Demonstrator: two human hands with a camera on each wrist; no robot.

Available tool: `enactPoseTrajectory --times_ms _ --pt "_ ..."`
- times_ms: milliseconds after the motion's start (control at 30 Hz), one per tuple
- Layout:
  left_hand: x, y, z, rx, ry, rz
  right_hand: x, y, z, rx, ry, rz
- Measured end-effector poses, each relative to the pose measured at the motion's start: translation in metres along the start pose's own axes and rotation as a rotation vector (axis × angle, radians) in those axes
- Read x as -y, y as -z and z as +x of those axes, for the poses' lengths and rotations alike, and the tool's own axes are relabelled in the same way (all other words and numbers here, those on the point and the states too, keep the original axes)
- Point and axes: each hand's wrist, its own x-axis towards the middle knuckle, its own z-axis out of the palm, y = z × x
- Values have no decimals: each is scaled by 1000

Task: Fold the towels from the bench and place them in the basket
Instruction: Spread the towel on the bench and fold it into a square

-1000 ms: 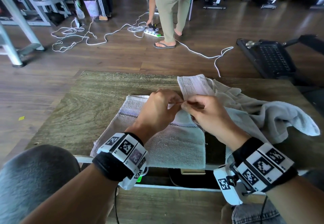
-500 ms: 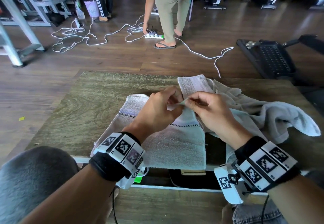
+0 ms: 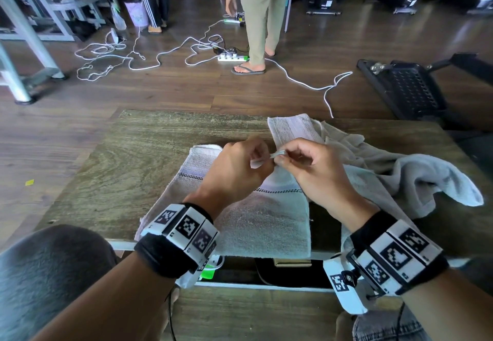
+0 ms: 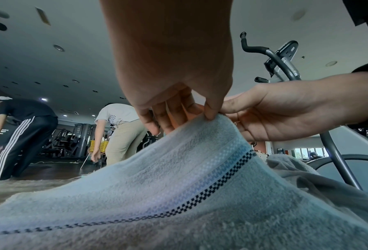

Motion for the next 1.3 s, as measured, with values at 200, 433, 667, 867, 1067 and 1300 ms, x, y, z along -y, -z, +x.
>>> enactPoseTrajectory --times_ms 200,433,667,867,1067,1300 --pt "-1 0 -1 -5 -61 49 0 2 1 12 -74 -27" --pt "4 3 -2 83 -43 183 0 3 2 44 -51 -65" --pt "18 21 4 178 135 428 0 21 10 -54 -26 -117" --pt "23 48 4 110 151 450 -18 53 20 -313 -178 -121" --pt "34 71 -5 88 196 521 -36 57 10 -345 -290 -199" --pt "45 70 -13 114 210 443 -47 54 -2 -280 -373 -168"
